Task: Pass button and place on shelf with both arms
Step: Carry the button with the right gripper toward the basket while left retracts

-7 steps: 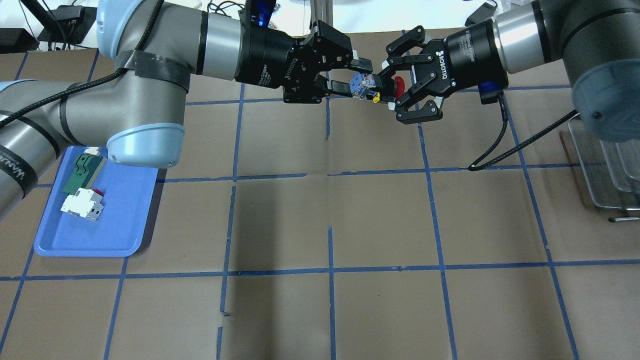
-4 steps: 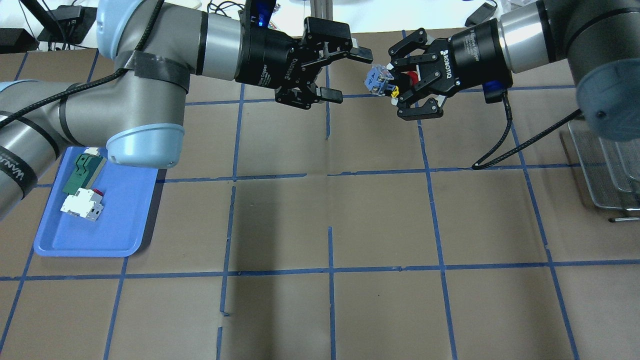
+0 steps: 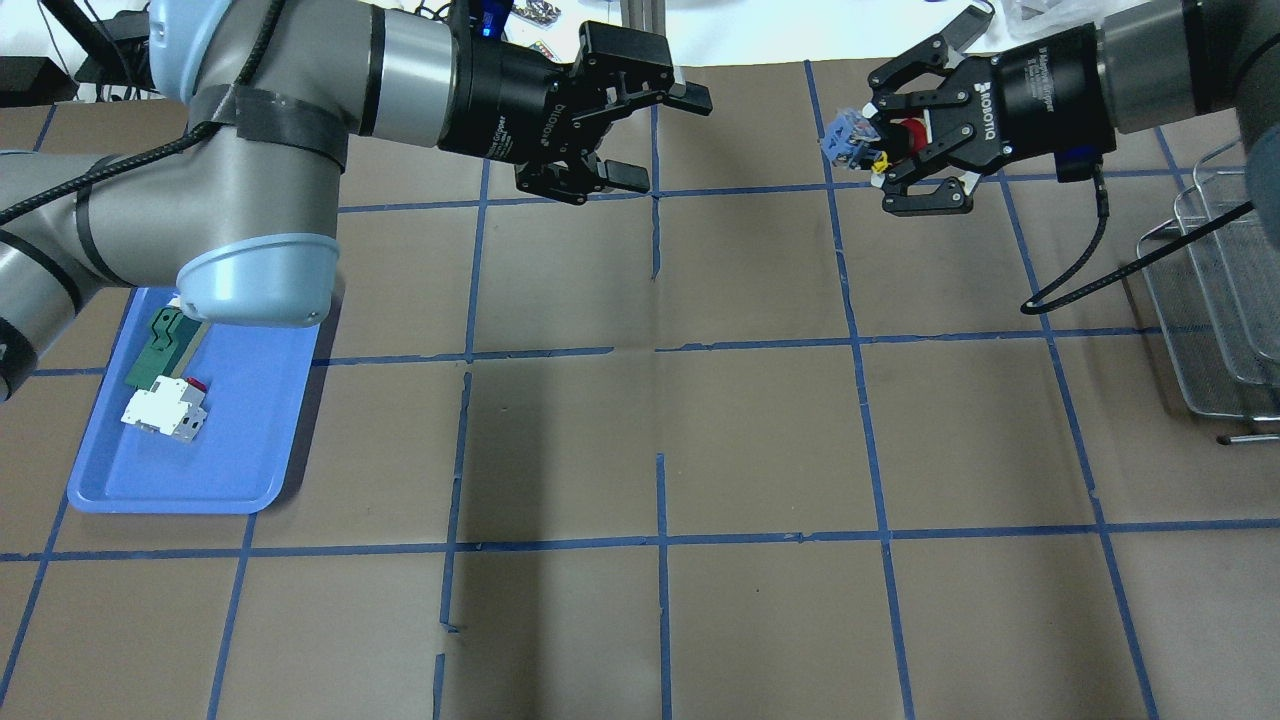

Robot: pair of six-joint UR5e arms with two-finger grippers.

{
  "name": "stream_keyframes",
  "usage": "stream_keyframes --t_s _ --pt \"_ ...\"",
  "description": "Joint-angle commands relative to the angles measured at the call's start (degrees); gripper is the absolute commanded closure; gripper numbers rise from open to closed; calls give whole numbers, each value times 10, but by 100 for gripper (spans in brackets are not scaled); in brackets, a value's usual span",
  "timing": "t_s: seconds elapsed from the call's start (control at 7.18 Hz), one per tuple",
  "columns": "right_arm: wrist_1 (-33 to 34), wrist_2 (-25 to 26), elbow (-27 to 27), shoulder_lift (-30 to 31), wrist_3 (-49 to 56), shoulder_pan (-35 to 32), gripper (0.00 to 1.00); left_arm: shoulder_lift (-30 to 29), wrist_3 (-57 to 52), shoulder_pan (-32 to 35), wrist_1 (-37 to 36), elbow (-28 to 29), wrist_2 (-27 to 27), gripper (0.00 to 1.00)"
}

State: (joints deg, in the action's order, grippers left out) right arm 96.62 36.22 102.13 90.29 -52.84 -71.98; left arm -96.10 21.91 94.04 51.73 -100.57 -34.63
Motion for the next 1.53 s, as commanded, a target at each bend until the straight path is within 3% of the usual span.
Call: stream_keyframes --t_s 0.0,0.28,0.7,0.84,1.39 --pt "-5 68 0 1 166 41 100 4 -42 -15 30 1 -65 0" --pt "-6 168 -3 0 350 71 100 2 -77 -23 97 38 -171 0" --pt "-23 311 -21 -2 626 151 100 8 -108 -21 278 113 -392 0" --pt "-18 377 -49 -5 700 165 100 8 -161 -20 317 108 -467 0" --pt "-12 519 -189 -141 864 170 100 32 -226 -21 329 101 -552 0"
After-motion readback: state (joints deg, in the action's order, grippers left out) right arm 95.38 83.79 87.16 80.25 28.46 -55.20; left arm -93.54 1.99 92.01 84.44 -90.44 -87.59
